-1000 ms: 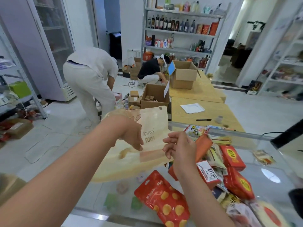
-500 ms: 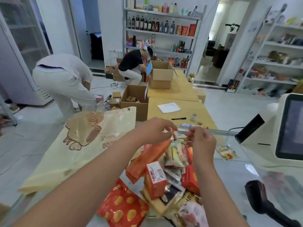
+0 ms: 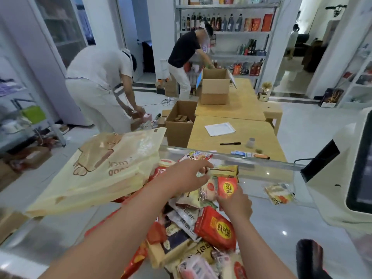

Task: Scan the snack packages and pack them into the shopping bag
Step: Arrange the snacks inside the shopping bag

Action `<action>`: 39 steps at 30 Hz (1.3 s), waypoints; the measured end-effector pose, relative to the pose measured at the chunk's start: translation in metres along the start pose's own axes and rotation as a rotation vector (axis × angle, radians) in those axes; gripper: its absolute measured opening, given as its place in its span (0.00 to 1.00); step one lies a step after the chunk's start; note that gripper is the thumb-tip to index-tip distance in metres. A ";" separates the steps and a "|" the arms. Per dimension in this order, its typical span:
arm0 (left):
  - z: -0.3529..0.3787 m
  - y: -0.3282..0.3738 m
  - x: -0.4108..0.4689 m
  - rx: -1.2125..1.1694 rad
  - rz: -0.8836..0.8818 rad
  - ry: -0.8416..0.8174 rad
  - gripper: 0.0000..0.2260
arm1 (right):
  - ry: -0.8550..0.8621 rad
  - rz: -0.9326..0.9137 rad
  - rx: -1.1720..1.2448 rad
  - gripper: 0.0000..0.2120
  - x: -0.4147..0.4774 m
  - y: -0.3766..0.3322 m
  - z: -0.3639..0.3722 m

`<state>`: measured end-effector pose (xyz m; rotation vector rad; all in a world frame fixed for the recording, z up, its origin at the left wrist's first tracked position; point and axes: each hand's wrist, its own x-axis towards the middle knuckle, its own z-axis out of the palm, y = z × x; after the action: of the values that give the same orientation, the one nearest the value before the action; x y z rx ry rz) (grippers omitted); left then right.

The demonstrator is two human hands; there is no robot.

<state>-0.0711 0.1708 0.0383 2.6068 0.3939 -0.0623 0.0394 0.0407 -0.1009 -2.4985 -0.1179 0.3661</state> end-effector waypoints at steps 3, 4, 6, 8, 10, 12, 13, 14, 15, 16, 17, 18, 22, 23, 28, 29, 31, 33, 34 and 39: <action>0.005 0.003 -0.006 -0.021 -0.027 0.004 0.14 | 0.047 0.036 0.140 0.28 -0.001 0.004 -0.005; 0.005 0.004 -0.006 -0.024 -0.024 0.011 0.14 | 0.080 0.024 0.171 0.26 -0.003 0.004 -0.008; 0.004 0.008 -0.006 -0.039 -0.015 0.019 0.14 | 0.149 -0.027 0.258 0.23 -0.011 0.003 -0.015; 0.001 0.014 -0.007 -0.064 0.004 0.024 0.14 | 0.169 -0.057 0.417 0.20 -0.024 -0.002 -0.026; -0.002 0.019 -0.005 -0.128 0.001 0.001 0.14 | 0.130 -0.014 0.618 0.15 -0.036 -0.009 -0.036; -0.002 0.020 -0.001 -0.238 -0.031 -0.032 0.15 | 0.094 0.033 0.808 0.13 -0.048 -0.015 -0.046; -0.002 0.020 0.001 -0.300 -0.049 -0.041 0.15 | 0.084 0.033 0.871 0.11 -0.055 -0.019 -0.053; 0.000 0.020 0.004 -0.374 -0.071 -0.048 0.17 | 0.074 0.030 0.928 0.08 -0.062 -0.024 -0.059; 0.003 0.021 0.007 -0.457 -0.096 -0.057 0.19 | 0.066 0.037 0.989 0.05 -0.071 -0.029 -0.064; 0.008 0.021 0.009 -0.544 -0.121 -0.078 0.20 | 0.059 0.058 1.050 0.04 -0.080 -0.034 -0.069; 0.014 0.023 0.011 -0.628 -0.134 -0.115 0.21 | 0.056 0.083 1.101 0.04 -0.088 -0.039 -0.073; 0.021 0.026 0.011 -0.712 -0.135 -0.164 0.21 | 0.058 0.096 1.133 0.04 -0.097 -0.043 -0.077; 0.049 0.038 0.006 -0.981 -0.067 -0.271 0.15 | 0.126 0.084 1.118 0.06 -0.121 -0.040 -0.081; 0.056 0.041 0.004 -1.028 -0.052 -0.261 0.14 | 0.146 0.082 1.124 0.06 -0.126 -0.037 -0.081; 0.079 0.061 -0.006 -1.143 -0.003 -0.243 0.10 | 0.164 0.138 1.044 0.13 -0.135 -0.014 -0.083; 0.082 0.065 -0.007 -1.133 0.009 -0.229 0.09 | 0.144 0.137 0.998 0.15 -0.135 -0.009 -0.085; 0.088 0.071 -0.009 -1.067 0.038 -0.195 0.08 | 0.105 0.141 0.899 0.16 -0.135 0.002 -0.092; 0.095 0.077 -0.007 -1.007 0.046 -0.175 0.08 | 0.126 0.105 0.811 0.11 -0.134 0.018 -0.103; 0.101 0.080 -0.005 -0.968 0.052 -0.165 0.09 | 0.160 0.070 0.753 0.09 -0.132 0.030 -0.109; 0.133 0.097 0.013 -0.763 0.026 -0.118 0.21 | 0.257 0.023 0.367 0.16 -0.124 0.091 -0.143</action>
<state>-0.0271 0.0288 -0.0339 1.8450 0.2690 -0.0447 -0.0388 -0.1337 -0.0133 -2.1608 0.0764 0.0639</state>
